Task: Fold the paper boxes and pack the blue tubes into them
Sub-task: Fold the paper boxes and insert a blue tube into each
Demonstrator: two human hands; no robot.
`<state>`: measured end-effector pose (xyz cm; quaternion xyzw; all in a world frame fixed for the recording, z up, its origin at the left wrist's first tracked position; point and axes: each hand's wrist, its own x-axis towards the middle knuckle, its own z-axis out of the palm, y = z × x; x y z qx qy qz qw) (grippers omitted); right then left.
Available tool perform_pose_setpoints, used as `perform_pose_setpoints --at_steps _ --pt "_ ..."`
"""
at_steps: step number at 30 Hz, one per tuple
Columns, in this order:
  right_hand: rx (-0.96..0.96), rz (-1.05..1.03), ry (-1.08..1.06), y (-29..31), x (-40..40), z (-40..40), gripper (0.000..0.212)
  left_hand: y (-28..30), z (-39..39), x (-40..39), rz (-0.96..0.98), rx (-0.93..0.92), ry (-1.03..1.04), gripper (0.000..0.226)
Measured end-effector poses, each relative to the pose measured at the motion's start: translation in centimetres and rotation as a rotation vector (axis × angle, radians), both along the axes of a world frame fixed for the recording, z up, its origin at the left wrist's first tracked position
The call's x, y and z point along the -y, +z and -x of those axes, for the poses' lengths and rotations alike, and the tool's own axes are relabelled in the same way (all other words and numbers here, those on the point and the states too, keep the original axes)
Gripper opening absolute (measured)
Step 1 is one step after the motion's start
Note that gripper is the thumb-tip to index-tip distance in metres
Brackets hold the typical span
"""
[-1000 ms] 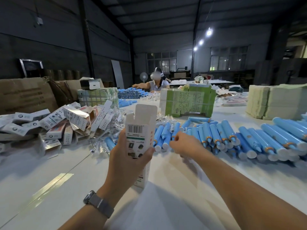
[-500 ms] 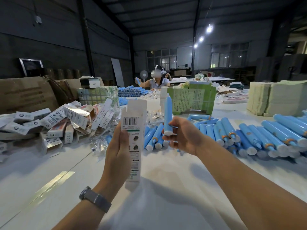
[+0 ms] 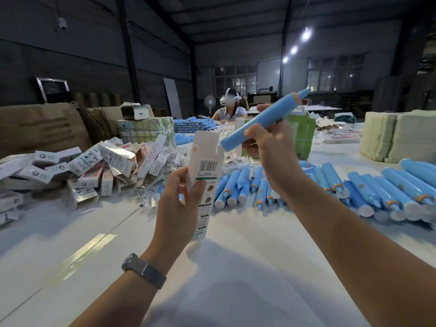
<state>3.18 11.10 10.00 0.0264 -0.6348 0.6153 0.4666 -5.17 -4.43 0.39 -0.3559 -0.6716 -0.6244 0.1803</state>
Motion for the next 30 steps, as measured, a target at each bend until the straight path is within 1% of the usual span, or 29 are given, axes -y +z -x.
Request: perform_pose_setpoints --at_steps 2,4,7,9,10,11,14,16,18,20,23,24,28,30 --pt "-0.024 -0.018 -0.018 0.6 0.1 -0.4 0.021 0.0 0.0 0.0 -0.008 -0.023 0.014 0.023" --pt "-0.006 -0.081 0.006 0.9 0.4 -0.5 0.02 0.1 -0.1 0.0 -0.01 -0.076 0.028 0.02" --pt "0.16 -0.336 -0.035 0.7 1.2 -0.1 0.024 -0.1 -0.5 -0.2 0.005 -0.127 0.024 0.021" --pt "0.244 -0.517 -0.086 0.3 1.6 0.2 0.035 -0.2 -0.7 -0.2 0.012 -0.14 0.02 0.024" --pt "0.259 -0.562 -0.105 0.2 1.8 0.3 0.041 -0.3 -0.7 -0.2 0.018 -0.145 0.024 0.024" --pt "0.252 -0.569 -0.11 0.2 1.9 0.3 0.047 -0.3 -0.7 -0.2 0.023 -0.153 0.033 0.022" --pt "0.15 -0.497 -0.106 0.4 2.1 0.0 0.062 -0.5 -0.6 -0.2 0.034 -0.174 0.056 0.02" --pt "0.093 -0.514 -0.171 0.4 2.0 -0.2 0.075 -0.5 -0.7 -0.3 0.037 -0.198 0.068 0.023" --pt "0.033 -0.526 -0.192 0.5 2.1 -0.3 0.084 -0.5 -0.8 -0.3 0.048 -0.217 0.085 0.025" --pt "-0.009 -0.522 -0.187 0.5 2.2 -0.4 0.085 -0.4 -0.9 -0.3 0.058 -0.212 0.091 0.025" --pt "0.001 -0.526 -0.18 0.6 2.5 -0.4 0.074 -0.5 -1.0 -0.3 0.048 -0.222 0.107 0.03" --pt "0.007 -0.515 -0.171 0.5 2.5 -0.3 0.074 -0.5 -1.0 -0.3 0.041 -0.216 0.113 0.031" --pt "0.023 -0.45 -0.102 0.4 2.5 -0.2 0.091 -0.5 -0.9 -0.3 0.04 -0.2 0.117 0.03" --pt "0.043 -0.428 -0.1 0.5 2.5 -0.2 0.086 -0.4 -1.0 -0.4 0.043 -0.2 0.11 0.035"
